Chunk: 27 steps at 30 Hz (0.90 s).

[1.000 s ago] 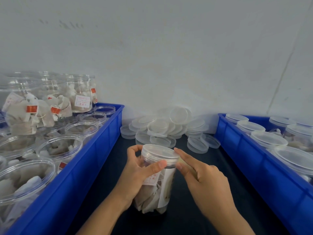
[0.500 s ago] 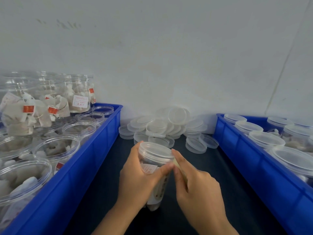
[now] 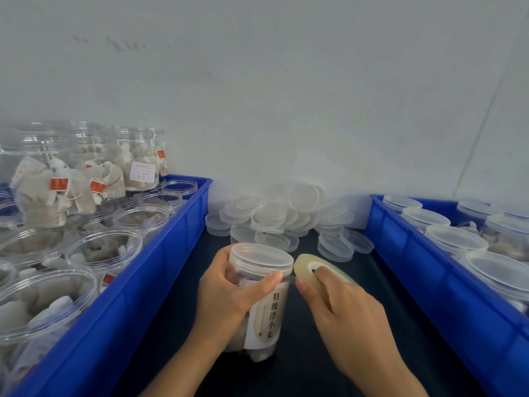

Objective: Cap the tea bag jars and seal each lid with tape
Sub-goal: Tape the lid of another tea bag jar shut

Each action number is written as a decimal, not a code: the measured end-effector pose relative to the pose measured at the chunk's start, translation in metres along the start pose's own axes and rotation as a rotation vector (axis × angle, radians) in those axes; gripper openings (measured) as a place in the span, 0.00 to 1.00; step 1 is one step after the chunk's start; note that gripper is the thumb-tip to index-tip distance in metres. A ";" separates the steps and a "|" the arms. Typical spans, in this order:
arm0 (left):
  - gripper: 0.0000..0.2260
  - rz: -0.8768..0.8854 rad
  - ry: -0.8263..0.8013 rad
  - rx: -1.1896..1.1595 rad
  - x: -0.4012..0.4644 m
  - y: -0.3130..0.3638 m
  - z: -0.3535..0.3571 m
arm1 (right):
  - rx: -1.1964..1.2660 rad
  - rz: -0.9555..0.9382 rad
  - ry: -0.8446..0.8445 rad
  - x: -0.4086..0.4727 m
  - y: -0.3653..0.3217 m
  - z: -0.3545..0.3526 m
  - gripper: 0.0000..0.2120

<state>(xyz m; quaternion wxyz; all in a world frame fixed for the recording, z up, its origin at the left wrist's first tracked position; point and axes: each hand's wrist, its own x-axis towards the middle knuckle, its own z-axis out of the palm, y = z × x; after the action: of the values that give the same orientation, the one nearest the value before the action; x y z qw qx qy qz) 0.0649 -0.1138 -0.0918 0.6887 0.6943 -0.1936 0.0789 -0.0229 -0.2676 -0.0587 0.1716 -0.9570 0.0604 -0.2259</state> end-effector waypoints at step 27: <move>0.26 0.045 -0.302 -0.015 0.003 0.000 -0.001 | 0.082 -0.026 0.016 -0.001 0.010 0.007 0.22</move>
<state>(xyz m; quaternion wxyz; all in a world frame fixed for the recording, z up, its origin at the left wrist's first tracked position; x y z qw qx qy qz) 0.0682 -0.1134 -0.0909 0.6551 0.6885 -0.3110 -0.0124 -0.0212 -0.2744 -0.0680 0.2072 -0.9481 0.0399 -0.2379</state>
